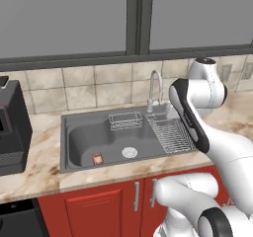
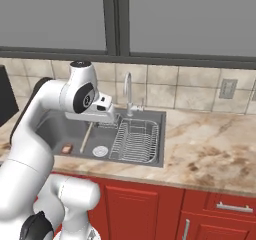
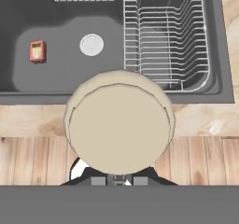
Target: Pick up the bar soap and dish brush from the sink, and place them back in the cabinet, and close the cabinet doors.
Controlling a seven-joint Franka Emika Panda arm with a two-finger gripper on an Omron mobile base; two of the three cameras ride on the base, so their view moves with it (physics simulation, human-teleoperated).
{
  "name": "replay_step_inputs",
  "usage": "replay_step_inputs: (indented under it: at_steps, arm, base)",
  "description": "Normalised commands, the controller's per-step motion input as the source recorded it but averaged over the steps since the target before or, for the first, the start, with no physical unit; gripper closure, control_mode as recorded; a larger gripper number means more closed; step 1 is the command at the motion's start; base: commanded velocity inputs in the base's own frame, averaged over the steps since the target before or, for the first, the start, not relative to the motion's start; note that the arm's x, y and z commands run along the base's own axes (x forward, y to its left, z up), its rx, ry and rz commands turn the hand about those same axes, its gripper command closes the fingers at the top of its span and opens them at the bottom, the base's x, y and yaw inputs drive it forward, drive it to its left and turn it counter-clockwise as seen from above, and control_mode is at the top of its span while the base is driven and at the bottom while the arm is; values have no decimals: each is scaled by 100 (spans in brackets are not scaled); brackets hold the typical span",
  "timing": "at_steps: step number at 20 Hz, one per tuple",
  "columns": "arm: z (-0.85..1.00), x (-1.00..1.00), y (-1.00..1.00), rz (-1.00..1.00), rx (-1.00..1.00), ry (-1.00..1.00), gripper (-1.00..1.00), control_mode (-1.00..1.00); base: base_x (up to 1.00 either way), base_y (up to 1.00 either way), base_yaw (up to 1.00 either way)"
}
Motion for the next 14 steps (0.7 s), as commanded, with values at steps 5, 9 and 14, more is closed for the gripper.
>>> replay_step_inputs:
  at_steps: [5,9,14]
  arm:
    - [0,0,0,0,0,0,100,100]
    - [0,0,0,0,0,0,100,100]
    - [0,0,0,0,0,0,100,100]
  base:
    - [-23,-4,-23]
    - [-8,-7,-31]
    - [-3,-28,-26]
